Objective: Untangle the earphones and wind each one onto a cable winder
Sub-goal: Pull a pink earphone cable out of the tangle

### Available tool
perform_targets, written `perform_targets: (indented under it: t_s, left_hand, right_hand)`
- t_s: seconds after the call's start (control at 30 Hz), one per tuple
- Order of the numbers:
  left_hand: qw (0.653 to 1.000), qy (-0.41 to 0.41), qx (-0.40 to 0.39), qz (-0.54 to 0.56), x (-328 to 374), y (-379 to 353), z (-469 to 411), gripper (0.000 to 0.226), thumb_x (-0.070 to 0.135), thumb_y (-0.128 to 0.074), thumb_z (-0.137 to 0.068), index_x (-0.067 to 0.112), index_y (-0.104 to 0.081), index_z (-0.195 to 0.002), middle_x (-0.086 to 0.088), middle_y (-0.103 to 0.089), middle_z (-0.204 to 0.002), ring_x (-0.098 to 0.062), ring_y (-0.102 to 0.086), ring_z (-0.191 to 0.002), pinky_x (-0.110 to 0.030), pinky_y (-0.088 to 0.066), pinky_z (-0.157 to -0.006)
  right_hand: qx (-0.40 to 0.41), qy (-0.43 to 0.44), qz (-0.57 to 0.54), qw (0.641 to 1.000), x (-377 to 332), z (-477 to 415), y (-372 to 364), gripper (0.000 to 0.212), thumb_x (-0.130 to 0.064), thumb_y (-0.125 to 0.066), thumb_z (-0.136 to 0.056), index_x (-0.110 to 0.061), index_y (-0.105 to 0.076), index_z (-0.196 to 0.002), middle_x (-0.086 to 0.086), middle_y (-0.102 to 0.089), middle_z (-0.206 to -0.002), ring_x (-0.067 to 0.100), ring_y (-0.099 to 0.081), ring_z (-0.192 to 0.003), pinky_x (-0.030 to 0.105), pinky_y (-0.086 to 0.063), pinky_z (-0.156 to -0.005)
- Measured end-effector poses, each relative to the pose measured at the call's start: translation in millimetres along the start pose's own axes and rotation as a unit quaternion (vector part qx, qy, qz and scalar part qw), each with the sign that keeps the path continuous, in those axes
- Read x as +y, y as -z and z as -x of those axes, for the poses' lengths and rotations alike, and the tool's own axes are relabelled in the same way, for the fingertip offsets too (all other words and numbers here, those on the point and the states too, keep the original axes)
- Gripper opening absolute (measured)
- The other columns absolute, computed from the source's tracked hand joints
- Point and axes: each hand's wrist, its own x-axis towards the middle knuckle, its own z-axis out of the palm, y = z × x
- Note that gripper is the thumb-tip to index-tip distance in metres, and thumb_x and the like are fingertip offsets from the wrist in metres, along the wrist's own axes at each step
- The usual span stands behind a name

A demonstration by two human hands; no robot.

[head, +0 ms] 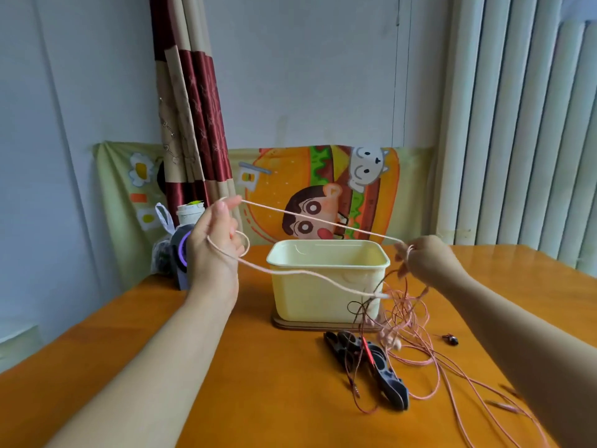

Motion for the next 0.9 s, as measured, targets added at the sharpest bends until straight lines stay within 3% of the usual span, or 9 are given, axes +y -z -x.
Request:
perform_targets:
  t_s: [0.1,0.2,0.33,0.43,0.57,0.73,0.83,0.9]
  left_hand:
    - [0.999,0.011,0.048,0.021,-3.5,-6.5,2.7,0.027,0.027,-0.041,-0.104,0.024,-0.067,-0.098,0.014,-0.035,-0.052,-0.001,-0.029,-0.042,-0.012,-0.028,-0.041]
    - [0.996,0.026,0.076,0.029,-6.6,-16.3,6.6,0.024,0.033,-0.043,-0.103,0.033,-0.066,-0.098,0.009,-0.032,-0.06,-0.003,-0.026,-0.048,-0.013,-0.027,-0.044]
    - [0.995,0.047,0.087,0.027,-12.2,-17.8,3.1,0.022,0.031,-0.045,-0.103,0.035,-0.066,-0.1,0.01,-0.034,-0.059,-0.003,-0.026,-0.046,-0.014,-0.026,-0.043]
    - [0.994,0.045,0.098,0.023,-15.9,-8.6,-2.3,0.025,0.028,-0.041,-0.104,0.029,-0.064,-0.115,0.01,-0.034,-0.059,-0.002,-0.025,-0.046,-0.013,-0.024,-0.043]
    - [0.992,0.017,0.123,0.003,-7.8,4.4,-10.7,0.023,0.027,-0.041,-0.104,0.027,-0.062,-0.115,0.007,-0.033,-0.065,-0.003,-0.025,-0.049,-0.015,-0.023,-0.045]
    - [0.988,-0.036,0.085,-0.127,1.6,27.9,-19.5,0.025,0.021,-0.038,-0.105,0.022,-0.063,-0.109,0.003,-0.033,-0.067,-0.004,-0.03,-0.046,-0.015,-0.027,-0.046]
    - [0.967,-0.065,0.038,-0.244,5.9,51.0,-15.8,0.027,0.023,-0.036,-0.105,0.023,-0.063,-0.104,0.007,-0.042,-0.069,-0.006,-0.04,-0.061,-0.019,-0.035,-0.06]
    - [0.951,-0.078,0.01,-0.3,9.9,61.9,-11.3,0.027,0.022,-0.035,-0.105,0.024,-0.061,-0.101,0.011,-0.046,-0.072,-0.006,-0.045,-0.069,-0.013,-0.039,-0.064]
  right_hand:
    - [0.041,-0.008,-0.007,0.999,11.7,-6.1,11.4,0.037,-0.03,-0.051,-0.097,-0.004,-0.067,-0.077,0.009,-0.068,-0.067,0.024,-0.061,-0.068,0.03,-0.049,-0.056]
    - [0.047,-0.002,0.025,0.999,17.3,-7.8,12.2,0.041,-0.036,-0.05,-0.097,-0.004,-0.07,-0.081,0.009,-0.063,-0.068,0.029,-0.06,-0.071,0.038,-0.051,-0.068]
    - [0.03,0.014,-0.098,0.995,4.8,1.8,20.0,0.049,-0.038,-0.042,-0.1,-0.004,-0.071,-0.081,0.003,-0.057,-0.064,0.017,-0.051,-0.061,0.03,-0.04,-0.058]
    - [-0.037,0.018,-0.226,0.973,-23.7,12.3,25.5,0.049,-0.039,-0.045,-0.098,0.002,-0.069,-0.087,0.001,-0.045,-0.055,0.012,-0.033,-0.046,0.023,-0.026,-0.044]
    - [-0.143,0.059,-0.3,0.941,-73.3,23.9,19.7,0.047,-0.04,-0.048,-0.097,-0.012,-0.066,-0.064,-0.004,-0.043,-0.044,0.011,-0.029,-0.043,0.023,-0.021,-0.045]
    - [-0.235,0.088,-0.26,0.933,-113.6,30.4,-22.5,0.045,-0.04,-0.044,-0.099,-0.01,-0.068,-0.076,-0.003,-0.047,-0.053,0.009,-0.033,-0.048,0.021,-0.025,-0.048]
    - [-0.29,0.088,-0.214,0.928,-120.0,34.1,-64.0,0.044,-0.041,-0.043,-0.099,-0.012,-0.068,-0.077,-0.001,-0.047,-0.058,0.011,-0.034,-0.052,0.021,-0.027,-0.049]
    - [-0.315,0.093,-0.183,0.927,-119.3,36.7,-88.0,0.043,-0.041,-0.042,-0.099,-0.009,-0.068,-0.088,0.0,-0.05,-0.062,0.011,-0.038,-0.052,0.019,-0.032,-0.049]
